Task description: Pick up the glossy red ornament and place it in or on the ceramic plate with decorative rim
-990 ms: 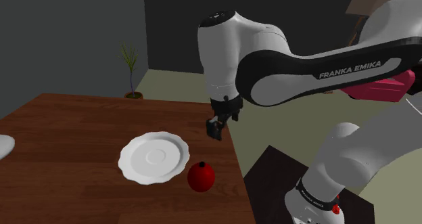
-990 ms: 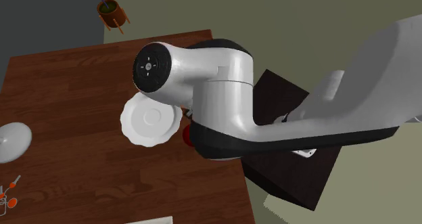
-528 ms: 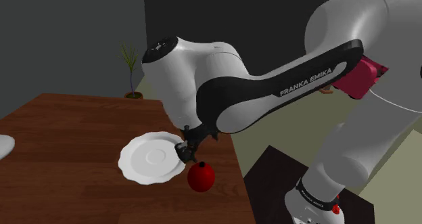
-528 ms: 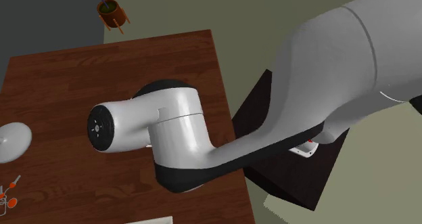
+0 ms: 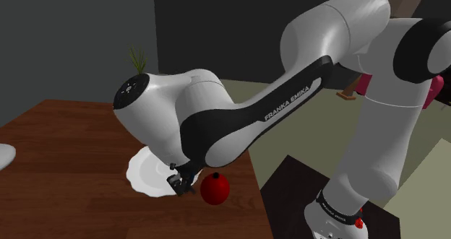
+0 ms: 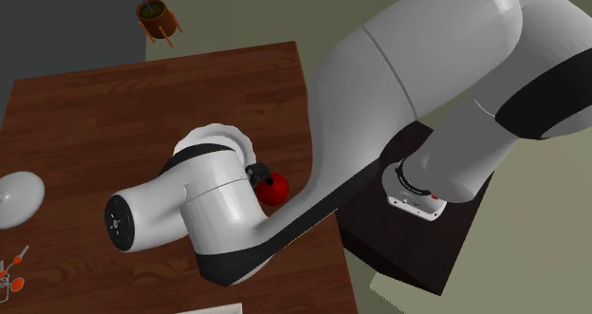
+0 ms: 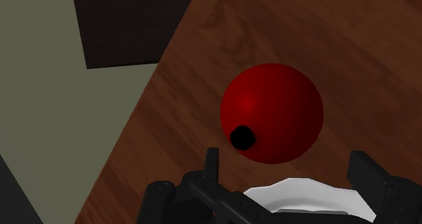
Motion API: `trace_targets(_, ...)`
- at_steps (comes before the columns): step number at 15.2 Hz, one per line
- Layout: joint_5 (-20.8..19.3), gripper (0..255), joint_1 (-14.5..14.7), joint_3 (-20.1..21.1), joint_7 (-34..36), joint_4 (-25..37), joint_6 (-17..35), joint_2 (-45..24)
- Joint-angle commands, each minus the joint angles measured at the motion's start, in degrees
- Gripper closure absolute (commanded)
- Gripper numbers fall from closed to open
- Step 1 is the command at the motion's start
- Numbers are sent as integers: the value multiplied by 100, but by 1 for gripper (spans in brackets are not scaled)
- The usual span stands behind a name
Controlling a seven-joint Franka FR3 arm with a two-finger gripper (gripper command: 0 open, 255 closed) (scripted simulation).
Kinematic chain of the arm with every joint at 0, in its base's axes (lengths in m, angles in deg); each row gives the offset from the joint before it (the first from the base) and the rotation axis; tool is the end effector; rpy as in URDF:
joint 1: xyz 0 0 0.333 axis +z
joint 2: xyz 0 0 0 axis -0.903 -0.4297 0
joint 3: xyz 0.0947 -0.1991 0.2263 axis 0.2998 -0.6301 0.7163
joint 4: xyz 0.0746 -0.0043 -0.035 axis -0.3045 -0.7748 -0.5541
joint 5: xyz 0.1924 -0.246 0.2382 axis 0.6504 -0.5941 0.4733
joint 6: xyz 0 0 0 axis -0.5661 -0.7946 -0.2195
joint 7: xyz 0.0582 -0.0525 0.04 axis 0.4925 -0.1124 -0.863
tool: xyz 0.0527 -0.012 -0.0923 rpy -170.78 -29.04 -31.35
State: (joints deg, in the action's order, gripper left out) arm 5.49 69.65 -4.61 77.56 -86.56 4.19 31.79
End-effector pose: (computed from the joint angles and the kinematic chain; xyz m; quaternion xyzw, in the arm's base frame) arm 0.3597 0.3990 0.3785 0.9690 -0.0668 -0.0408 0.2343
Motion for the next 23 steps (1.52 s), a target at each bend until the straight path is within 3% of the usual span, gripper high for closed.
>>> trace_targets(1,-30,0,-22,-20,23,-140,145,-13)
trace_targets(11,-43,0,-68,-37,26,-350,341,13)
trace_targets(12,-43,255,-68,-37,26,-350,341,13)
trace_targets(23,23,255,-89,-17,-44,-281,223,105)
